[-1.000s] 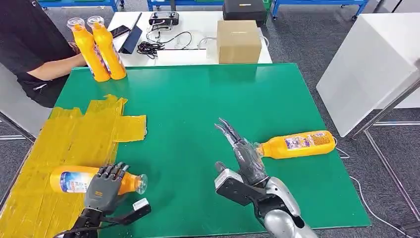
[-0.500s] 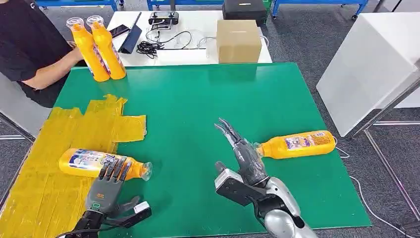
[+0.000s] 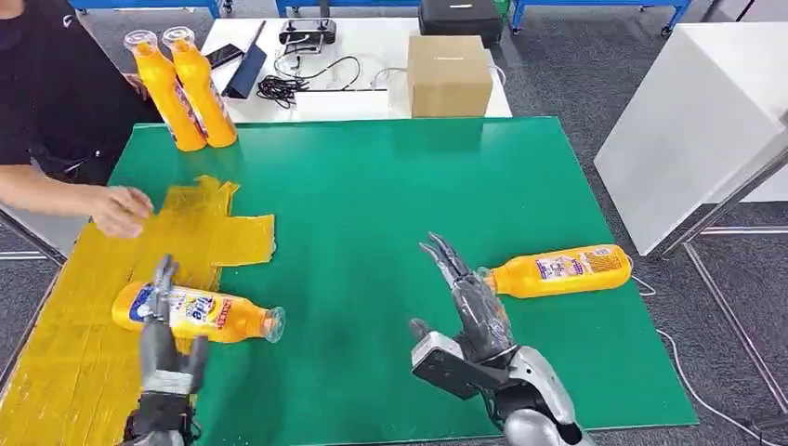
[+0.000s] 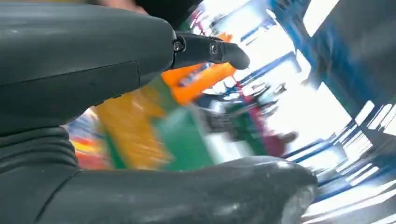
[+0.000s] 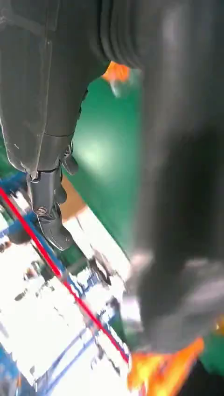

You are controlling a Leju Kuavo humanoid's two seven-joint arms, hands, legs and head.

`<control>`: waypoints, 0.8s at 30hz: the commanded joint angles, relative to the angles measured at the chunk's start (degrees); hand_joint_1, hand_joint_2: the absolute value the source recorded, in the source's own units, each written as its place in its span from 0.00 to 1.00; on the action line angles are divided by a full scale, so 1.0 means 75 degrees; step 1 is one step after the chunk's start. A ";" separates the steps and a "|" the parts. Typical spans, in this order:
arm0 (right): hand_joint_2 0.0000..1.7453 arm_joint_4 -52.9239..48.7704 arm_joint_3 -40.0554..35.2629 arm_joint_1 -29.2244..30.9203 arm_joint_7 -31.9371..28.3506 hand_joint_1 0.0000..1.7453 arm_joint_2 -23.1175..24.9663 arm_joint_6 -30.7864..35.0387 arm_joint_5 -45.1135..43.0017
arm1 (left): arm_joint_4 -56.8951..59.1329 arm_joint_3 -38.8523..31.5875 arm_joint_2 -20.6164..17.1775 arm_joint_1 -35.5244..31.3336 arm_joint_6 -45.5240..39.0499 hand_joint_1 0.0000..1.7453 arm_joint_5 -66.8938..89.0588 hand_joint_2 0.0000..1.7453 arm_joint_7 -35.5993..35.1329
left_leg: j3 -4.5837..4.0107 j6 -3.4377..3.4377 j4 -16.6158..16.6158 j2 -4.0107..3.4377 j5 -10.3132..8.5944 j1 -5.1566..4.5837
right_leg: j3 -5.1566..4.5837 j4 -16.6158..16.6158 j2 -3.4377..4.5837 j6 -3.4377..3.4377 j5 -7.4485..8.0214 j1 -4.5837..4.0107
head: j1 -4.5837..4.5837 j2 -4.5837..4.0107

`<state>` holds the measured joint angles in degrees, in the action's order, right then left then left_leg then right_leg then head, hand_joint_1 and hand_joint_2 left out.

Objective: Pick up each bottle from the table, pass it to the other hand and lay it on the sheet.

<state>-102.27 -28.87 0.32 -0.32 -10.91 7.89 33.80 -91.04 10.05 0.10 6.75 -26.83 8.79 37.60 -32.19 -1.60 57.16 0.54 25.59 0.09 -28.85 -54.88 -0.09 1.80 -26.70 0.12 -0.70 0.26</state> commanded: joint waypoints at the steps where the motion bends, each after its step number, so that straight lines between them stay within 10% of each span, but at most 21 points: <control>1: 1.00 0.0232 0.1613 -0.0755 0.0734 0.00 -0.1245 -0.0158 0.0633 | -0.2078 -0.0094 0.1610 0.0212 0.1840 0.00 -0.3020 0.00 -0.0228 | -0.0003 -0.0002 0.0011 0.0022 0.0007 -0.0001 | 0.0014 0.0005 -0.0027 0.0009 -0.0008 0.0003 | 0.0003 0.0000; 14: 1.00 -0.0675 0.3447 -0.2990 0.1664 0.00 -0.3212 -0.1030 0.0931 | -0.2082 -0.0210 0.1544 0.0300 0.2311 0.00 -0.3862 0.00 -0.0328 | 0.0003 -0.0001 0.0005 0.0049 0.0007 -0.0010 | 0.0012 0.0005 -0.0054 0.0012 -0.0013 0.0018 | 0.0006 0.0000; 24: 1.00 0.0546 0.5678 -0.2973 0.1427 0.00 -0.3897 -0.2669 0.0136 | -0.1684 -0.0185 0.1510 0.0158 0.2549 0.00 -0.3944 0.00 -0.0363 | -0.0004 -0.0001 0.0000 0.0013 0.0001 -0.0012 | -0.0001 0.0014 -0.0023 0.0012 0.0005 0.0015 | 0.0006 0.0000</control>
<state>-105.55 1.27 -21.56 12.26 -36.79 -6.43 37.02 -107.69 9.25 11.54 9.60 -8.26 -20.17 35.23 -32.27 -1.64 57.19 0.56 25.62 0.01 -28.96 -54.83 -0.17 1.88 -26.66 0.23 -0.66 0.26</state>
